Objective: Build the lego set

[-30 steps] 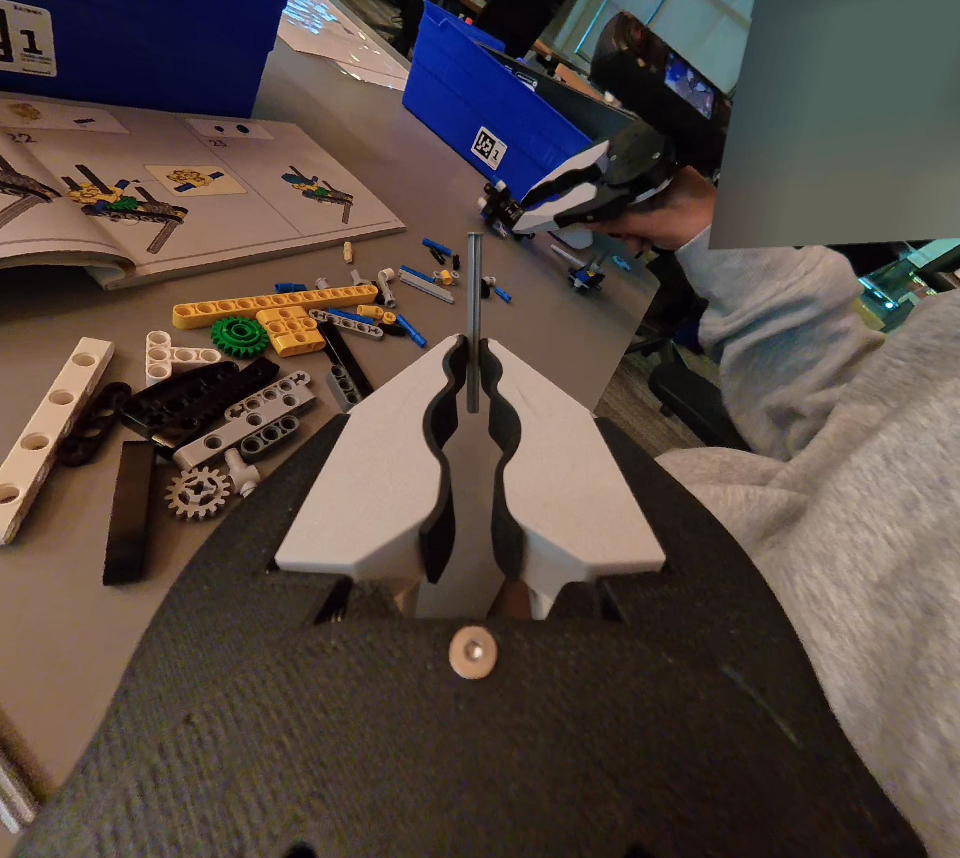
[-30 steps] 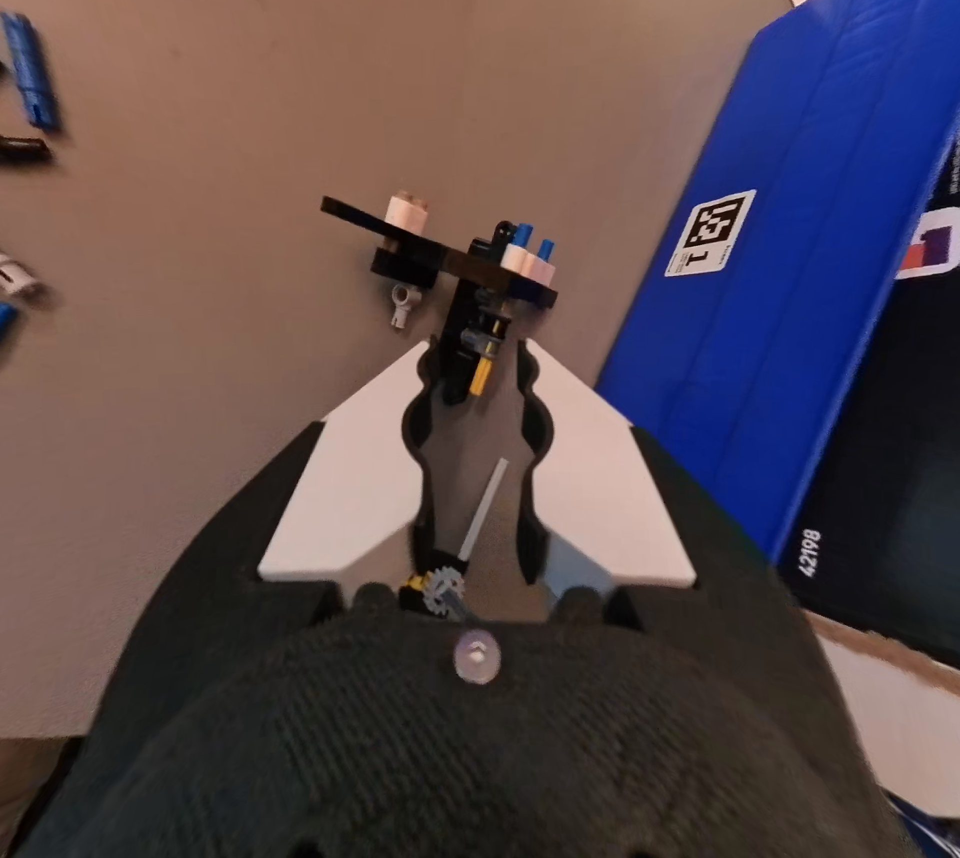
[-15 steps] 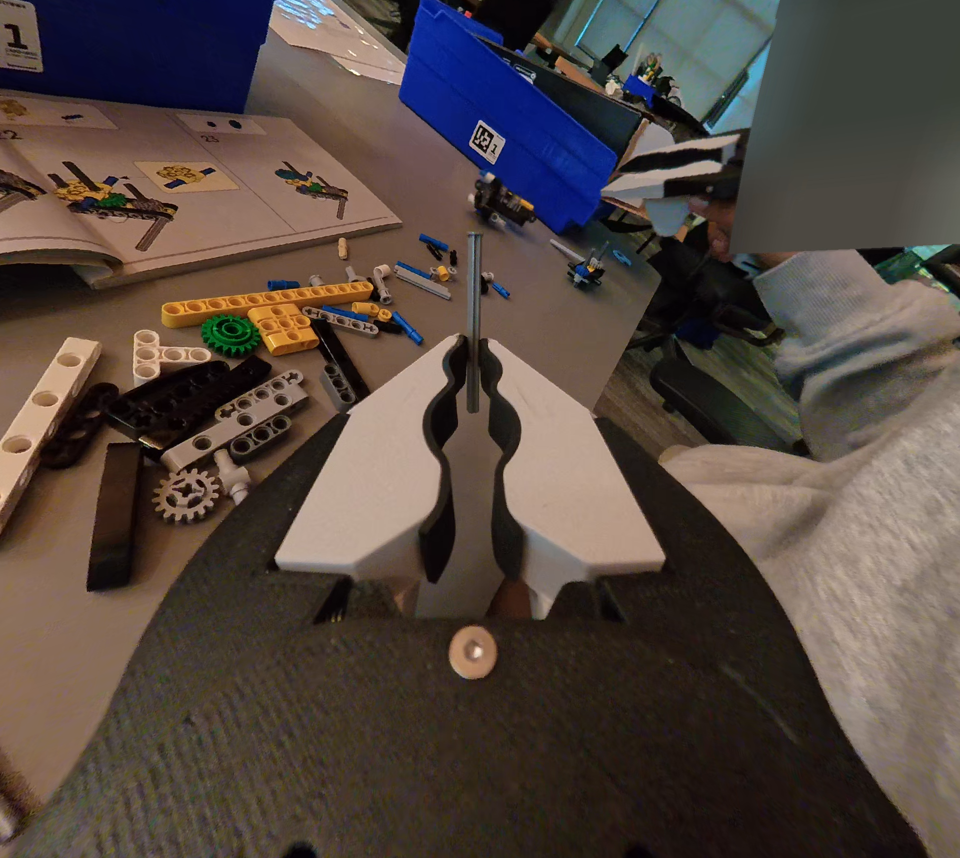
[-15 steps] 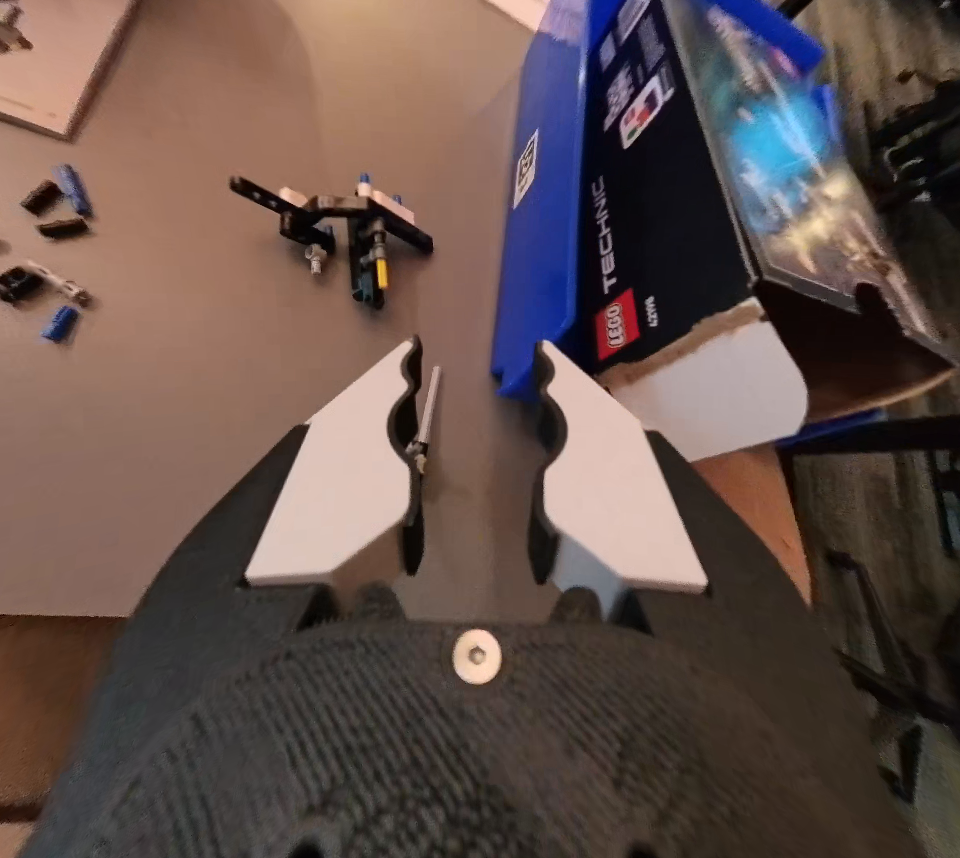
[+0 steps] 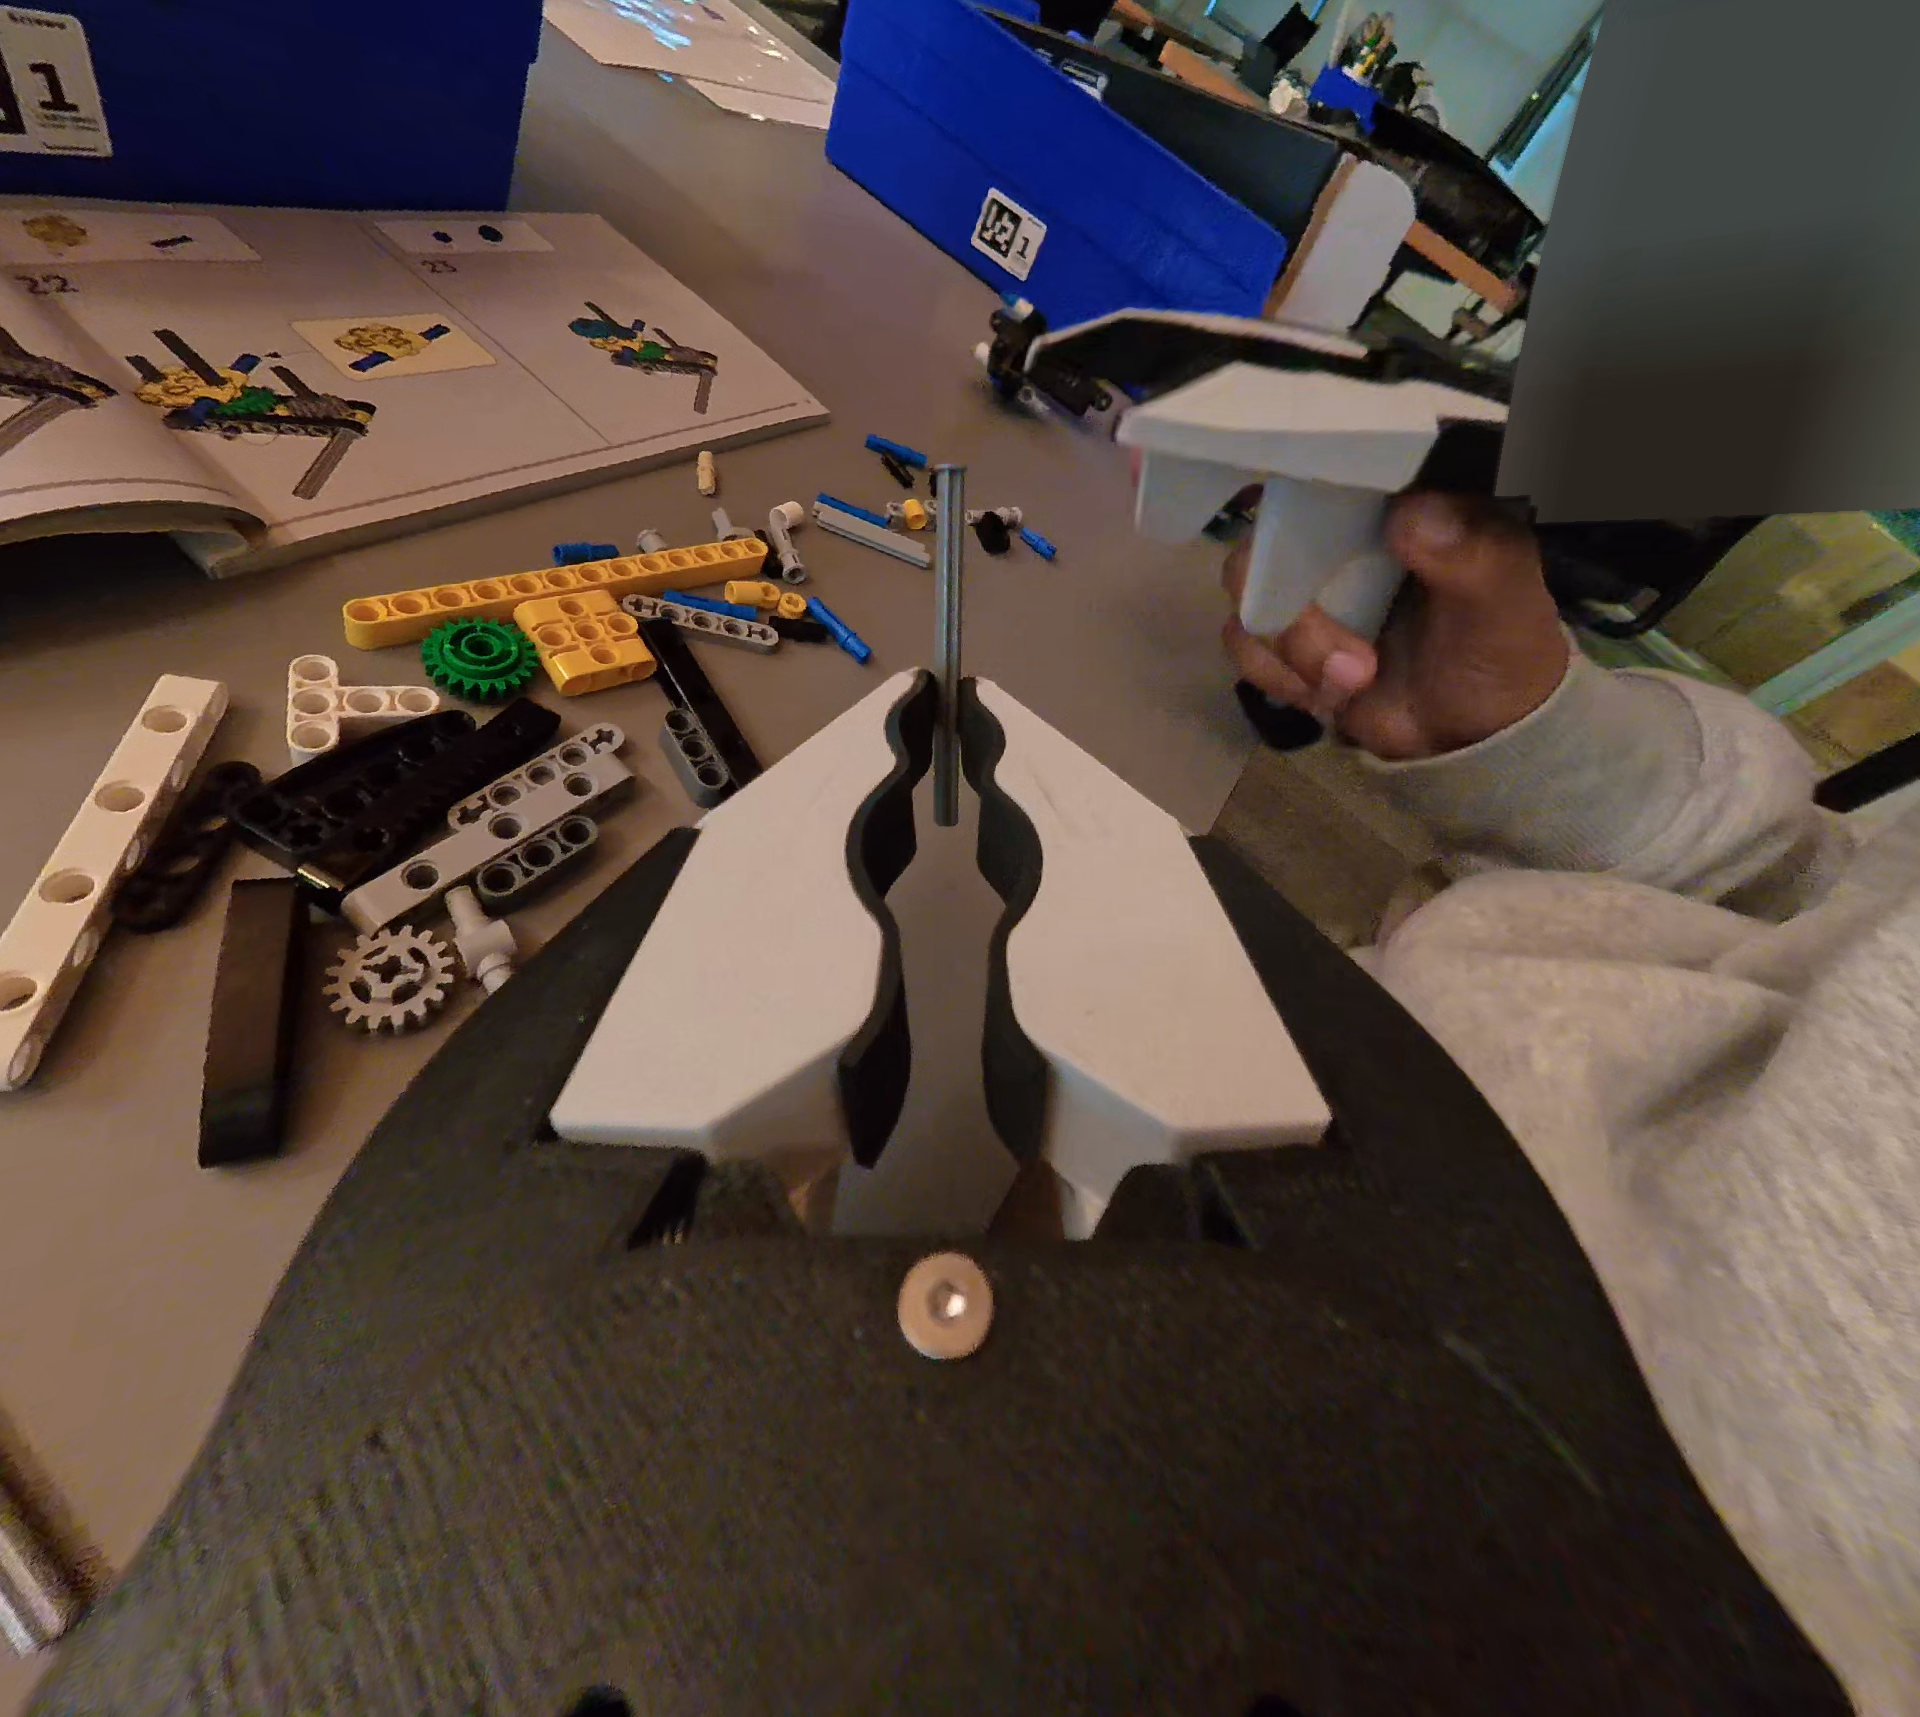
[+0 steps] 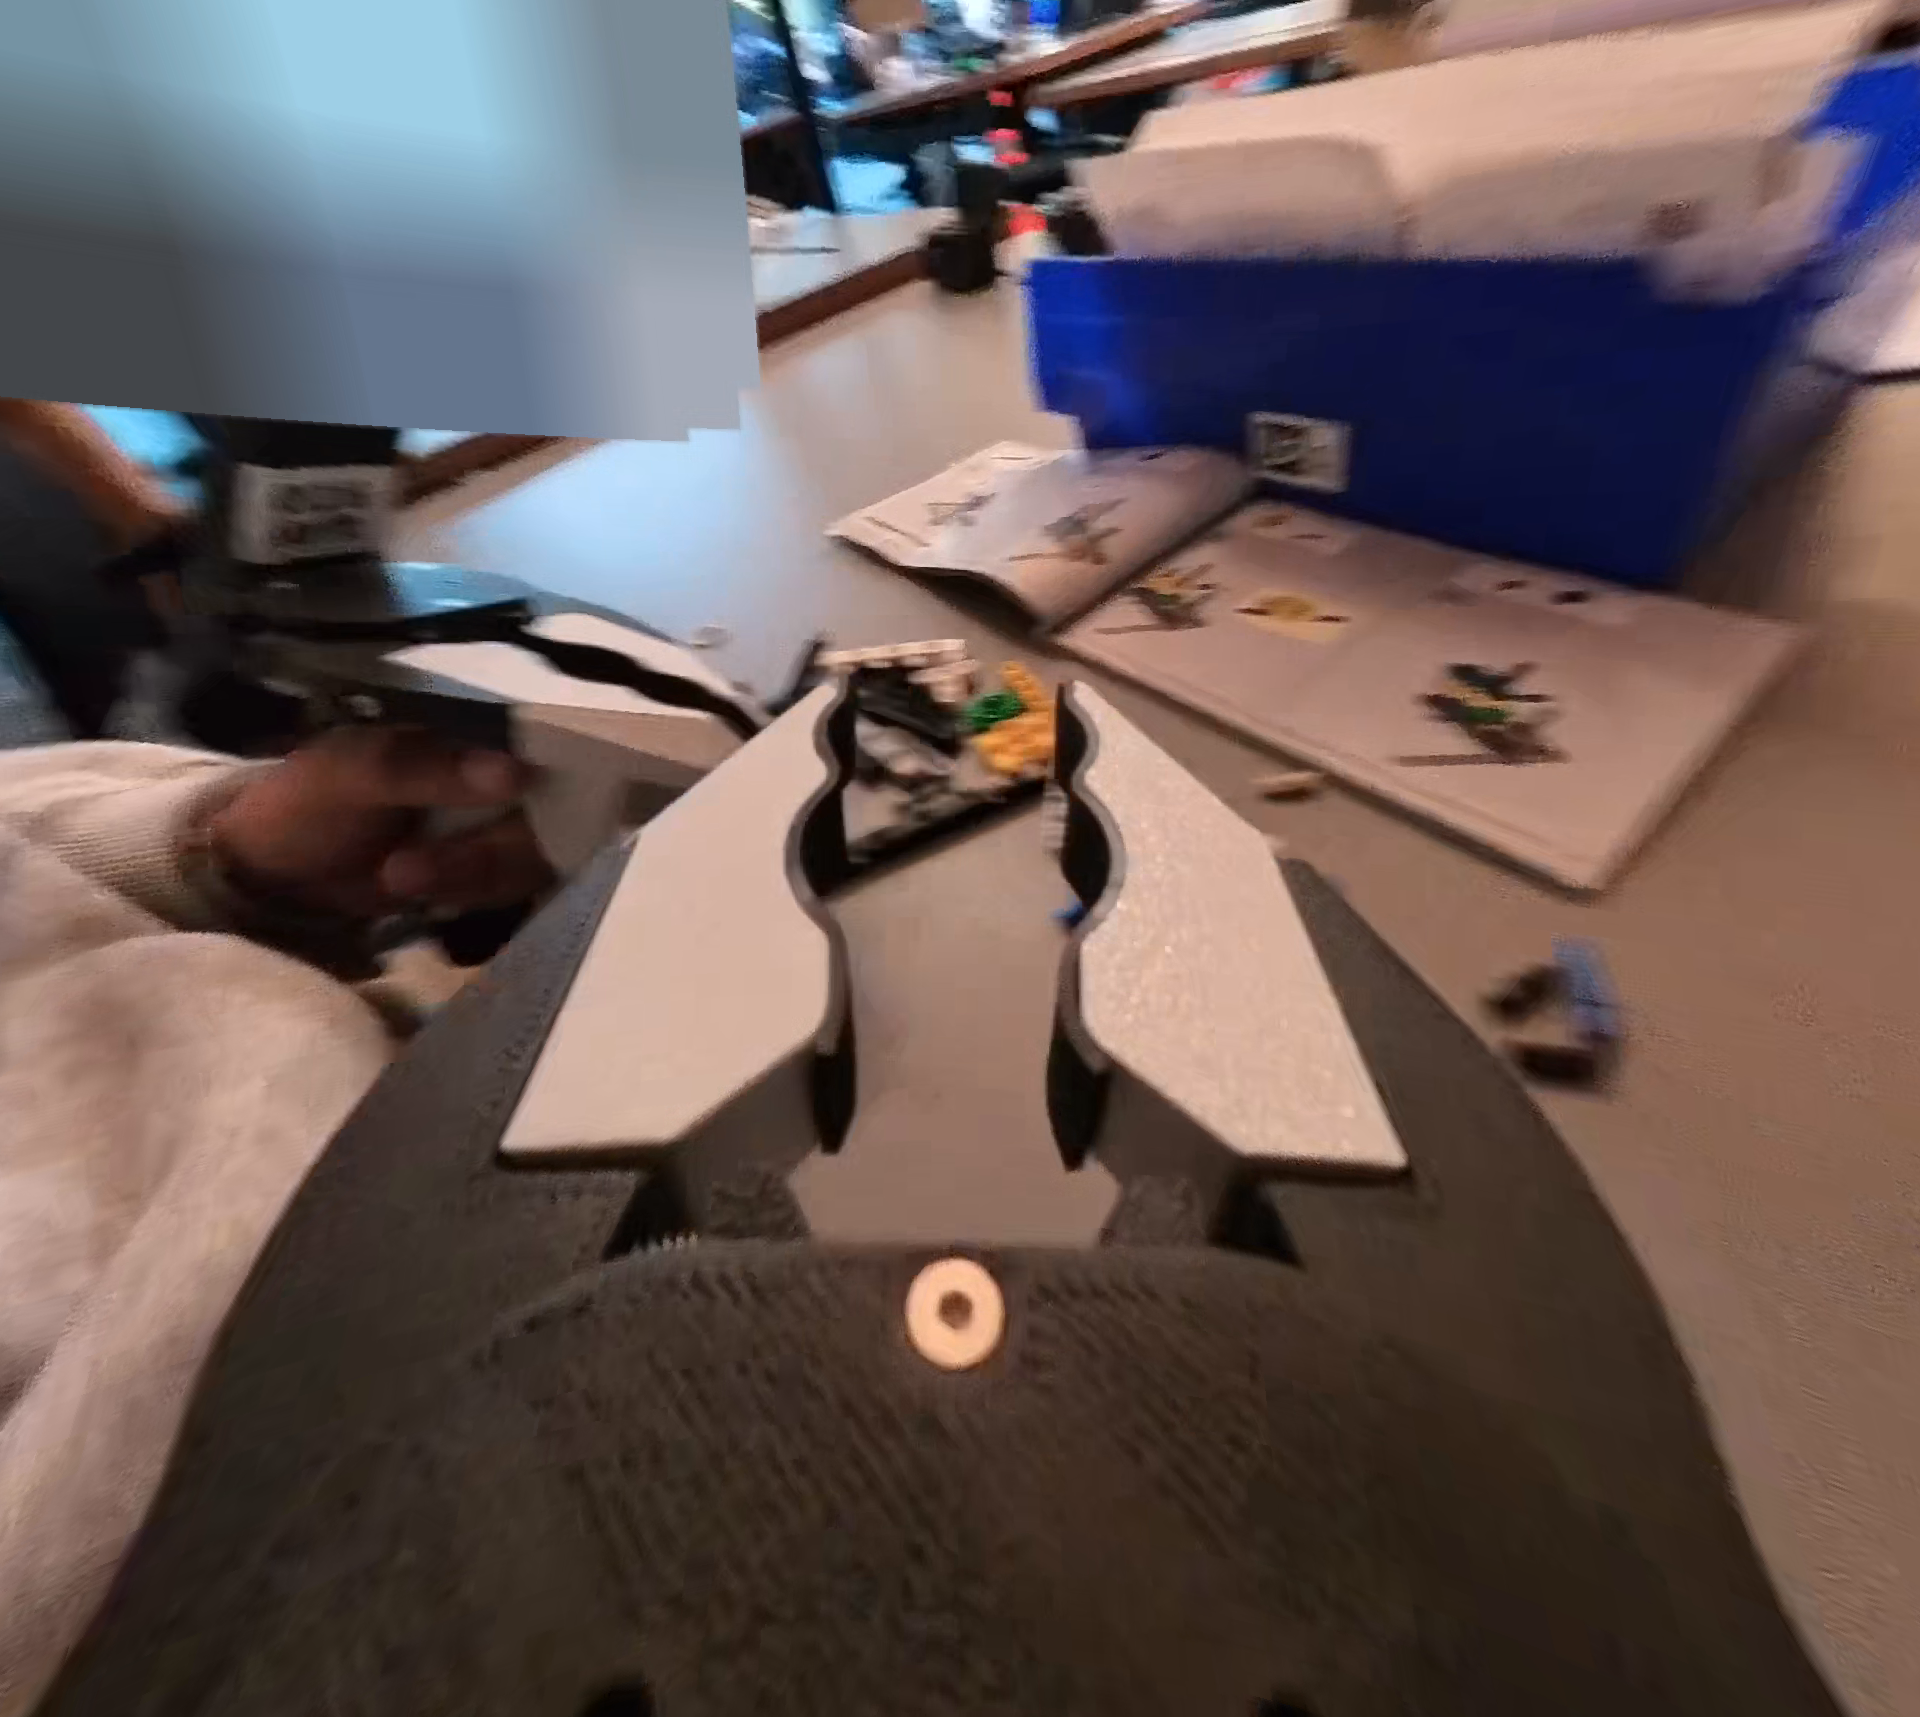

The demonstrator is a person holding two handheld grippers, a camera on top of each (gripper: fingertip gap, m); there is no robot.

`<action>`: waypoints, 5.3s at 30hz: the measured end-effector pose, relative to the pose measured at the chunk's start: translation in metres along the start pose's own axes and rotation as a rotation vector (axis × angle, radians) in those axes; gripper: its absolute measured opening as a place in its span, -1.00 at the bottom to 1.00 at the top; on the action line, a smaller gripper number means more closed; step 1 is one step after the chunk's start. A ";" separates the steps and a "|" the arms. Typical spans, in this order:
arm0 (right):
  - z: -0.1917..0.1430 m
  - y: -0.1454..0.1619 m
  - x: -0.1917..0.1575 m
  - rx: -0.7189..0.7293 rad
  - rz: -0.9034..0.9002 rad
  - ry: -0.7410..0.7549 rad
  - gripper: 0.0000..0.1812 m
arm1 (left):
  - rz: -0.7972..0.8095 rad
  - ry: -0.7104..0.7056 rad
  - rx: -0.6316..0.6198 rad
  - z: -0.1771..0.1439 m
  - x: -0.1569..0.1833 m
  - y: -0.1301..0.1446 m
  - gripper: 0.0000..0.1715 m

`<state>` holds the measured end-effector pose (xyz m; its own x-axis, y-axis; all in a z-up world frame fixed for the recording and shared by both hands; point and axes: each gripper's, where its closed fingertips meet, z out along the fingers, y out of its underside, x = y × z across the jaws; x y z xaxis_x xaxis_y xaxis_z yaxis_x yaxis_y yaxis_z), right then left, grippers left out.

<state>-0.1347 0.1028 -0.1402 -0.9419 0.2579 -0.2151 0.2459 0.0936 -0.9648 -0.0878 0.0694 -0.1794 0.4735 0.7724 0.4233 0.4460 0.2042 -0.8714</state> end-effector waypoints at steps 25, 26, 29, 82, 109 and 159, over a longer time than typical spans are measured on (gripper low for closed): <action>0.005 0.004 -0.040 0.093 0.327 -0.384 -0.58 | 0.027 0.024 -0.007 -0.002 -0.001 0.000 -0.98; 0.005 0.004 -0.040 0.091 0.326 -0.388 -0.58 | 0.026 0.025 -0.005 -0.002 -0.001 0.000 -0.98; 0.006 0.005 -0.042 0.083 0.322 -0.391 -0.58 | 0.021 0.030 0.000 -0.002 0.000 -0.001 -0.98; 0.003 0.008 -0.056 0.027 0.323 -0.480 -0.96 | -0.171 0.304 0.115 -0.015 0.027 -0.024 -0.95; 0.003 0.003 -0.049 0.063 0.344 -0.451 -0.97 | -0.153 0.262 0.100 -0.012 0.022 -0.019 -0.77; 0.008 0.006 -0.050 0.055 0.340 -0.434 -0.97 | -0.265 0.297 0.160 -0.019 0.014 -0.031 -0.93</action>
<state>-0.0880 0.0829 -0.1362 -0.8224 -0.1562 -0.5470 0.5510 0.0205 -0.8343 -0.0803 0.0623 -0.1415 0.5669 0.4792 0.6700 0.4690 0.4809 -0.7408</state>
